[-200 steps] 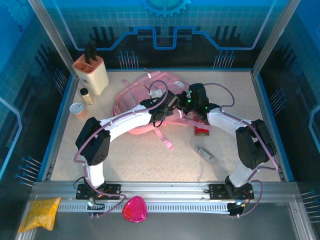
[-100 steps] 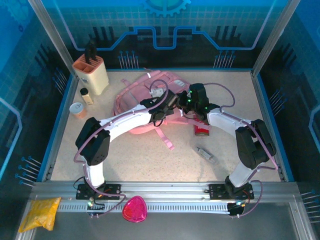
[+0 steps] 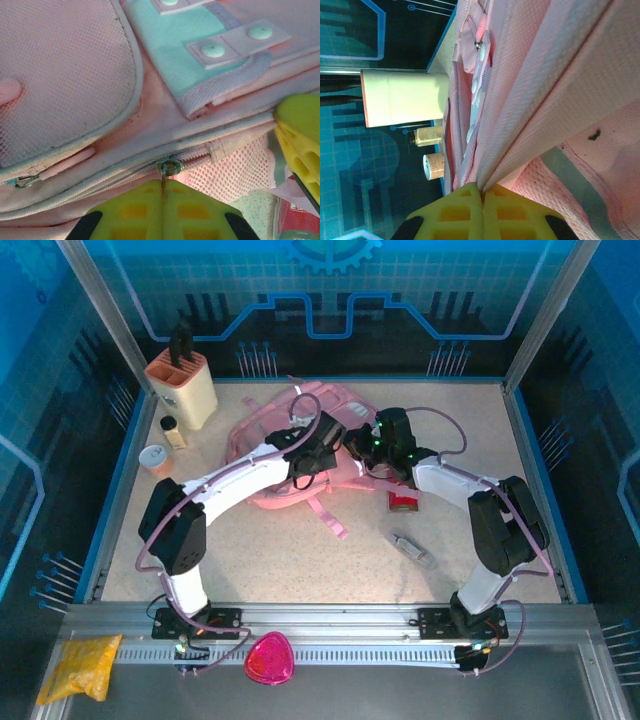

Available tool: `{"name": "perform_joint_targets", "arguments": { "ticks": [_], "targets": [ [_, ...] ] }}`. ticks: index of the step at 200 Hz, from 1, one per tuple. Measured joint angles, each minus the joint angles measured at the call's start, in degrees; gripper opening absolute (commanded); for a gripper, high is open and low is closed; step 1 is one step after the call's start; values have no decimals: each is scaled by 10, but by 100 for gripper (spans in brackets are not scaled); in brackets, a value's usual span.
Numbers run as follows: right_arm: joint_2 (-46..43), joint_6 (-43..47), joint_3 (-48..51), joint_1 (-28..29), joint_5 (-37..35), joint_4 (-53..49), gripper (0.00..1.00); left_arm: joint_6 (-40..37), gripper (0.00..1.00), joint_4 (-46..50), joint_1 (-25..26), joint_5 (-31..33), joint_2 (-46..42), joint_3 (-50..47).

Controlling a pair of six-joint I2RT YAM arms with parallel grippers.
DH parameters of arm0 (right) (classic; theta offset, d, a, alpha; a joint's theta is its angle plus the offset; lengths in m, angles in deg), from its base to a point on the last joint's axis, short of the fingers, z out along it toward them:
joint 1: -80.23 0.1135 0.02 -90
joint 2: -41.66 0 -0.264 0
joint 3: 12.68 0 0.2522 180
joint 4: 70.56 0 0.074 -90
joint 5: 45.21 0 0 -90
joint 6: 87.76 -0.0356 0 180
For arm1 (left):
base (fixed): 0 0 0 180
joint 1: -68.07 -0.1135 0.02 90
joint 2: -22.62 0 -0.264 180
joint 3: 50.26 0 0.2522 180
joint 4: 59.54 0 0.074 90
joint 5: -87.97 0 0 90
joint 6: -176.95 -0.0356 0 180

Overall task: Pack the student bag
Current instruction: Unzip the student bag at the center of the table.

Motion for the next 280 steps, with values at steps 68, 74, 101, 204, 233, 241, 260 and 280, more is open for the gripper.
{"name": "perform_joint_targets", "arguments": {
  "ticks": [68, 74, 101, 204, 233, 241, 260, 280],
  "targets": [
    [1, 3, 0, 6, -3, -19, 0, 2, 10, -52, -4, -16, 10, -44],
    [1, 4, 0, 7, -4, -21, 0, 3, 10, -61, -4, -16, 10, -49],
    [1, 4, 0, 9, -10, -22, 0, 14, 14, -84, -4, -13, 11, -60],
    [1, 5, 0, 15, -26, -26, 0, 15, 9, -108, 22, 68, 43, -58],
    [1, 7, 0, 15, -27, -26, 0, 11, 2, -109, 28, 84, 43, -58],
    [1, 10, 0, 14, -28, -26, 0, 9, 0, -109, 28, 88, 42, -58],
    [1, 16, 0, 14, -27, -26, 0, 0, 0, -102, 28, 91, 37, -58],
    [1, 21, 0, 11, -19, -24, 0, -17, 0, -85, 28, 90, 20, -58]
  ]
}}
